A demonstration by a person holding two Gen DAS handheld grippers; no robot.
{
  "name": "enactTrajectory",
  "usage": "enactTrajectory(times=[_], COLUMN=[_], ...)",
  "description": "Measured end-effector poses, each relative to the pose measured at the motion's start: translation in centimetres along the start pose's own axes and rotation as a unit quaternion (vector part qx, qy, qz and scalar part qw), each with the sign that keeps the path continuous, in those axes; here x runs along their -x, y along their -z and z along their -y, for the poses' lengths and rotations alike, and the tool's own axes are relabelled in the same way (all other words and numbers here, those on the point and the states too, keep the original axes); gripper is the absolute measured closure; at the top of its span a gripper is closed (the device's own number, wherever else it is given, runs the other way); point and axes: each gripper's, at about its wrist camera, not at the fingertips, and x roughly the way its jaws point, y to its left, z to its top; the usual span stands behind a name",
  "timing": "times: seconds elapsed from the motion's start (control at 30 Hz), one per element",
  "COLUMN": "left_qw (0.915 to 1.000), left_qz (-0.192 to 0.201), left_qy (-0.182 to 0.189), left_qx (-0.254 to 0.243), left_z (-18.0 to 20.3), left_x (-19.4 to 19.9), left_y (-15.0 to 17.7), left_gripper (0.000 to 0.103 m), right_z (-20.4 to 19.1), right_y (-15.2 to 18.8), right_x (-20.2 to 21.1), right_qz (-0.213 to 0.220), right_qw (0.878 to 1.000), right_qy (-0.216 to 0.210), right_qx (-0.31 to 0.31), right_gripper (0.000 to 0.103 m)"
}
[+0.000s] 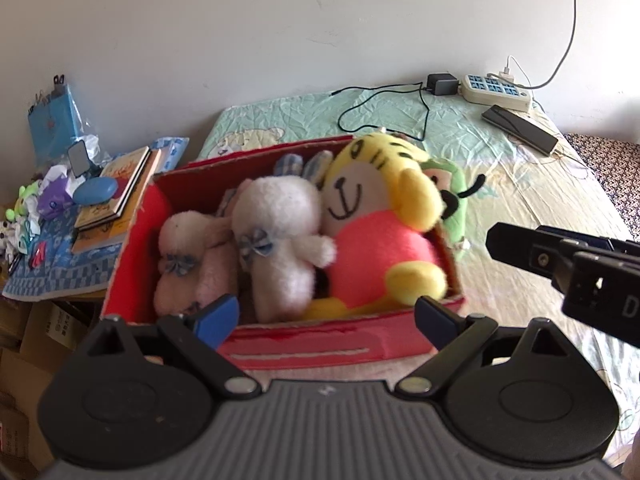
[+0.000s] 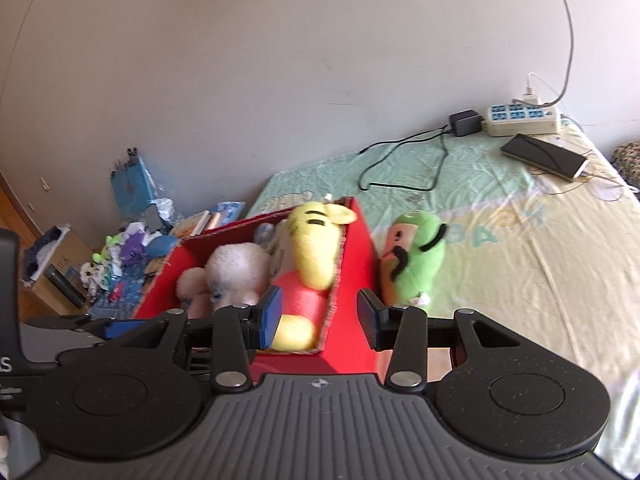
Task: Organize objects
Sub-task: 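Open the right tool to release the bunny into the red box, then withdraw the right tool from the box toward the green bean plush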
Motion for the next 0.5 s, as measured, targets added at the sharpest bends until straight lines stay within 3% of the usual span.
enactTrajectory(times=[0.27,0.5], left_qw=[0.9998,0.9995], left_qz=[-0.018,-0.029], left_qy=[-0.002,0.0], left_qx=[0.011,-0.011], left_z=[2.7,6.0], left_x=[0.0,-0.3], left_y=[0.8,1.4], left_gripper=[0.005,0.005], right_z=[2.0,3.9], right_y=[0.8,1.2], right_x=[1.0,1.7], right_qz=[-0.01,-0.02], right_qw=[0.999,0.998], right_qy=[0.038,0.063], right_qx=[0.01,0.001], right_gripper=[0.056,0.055])
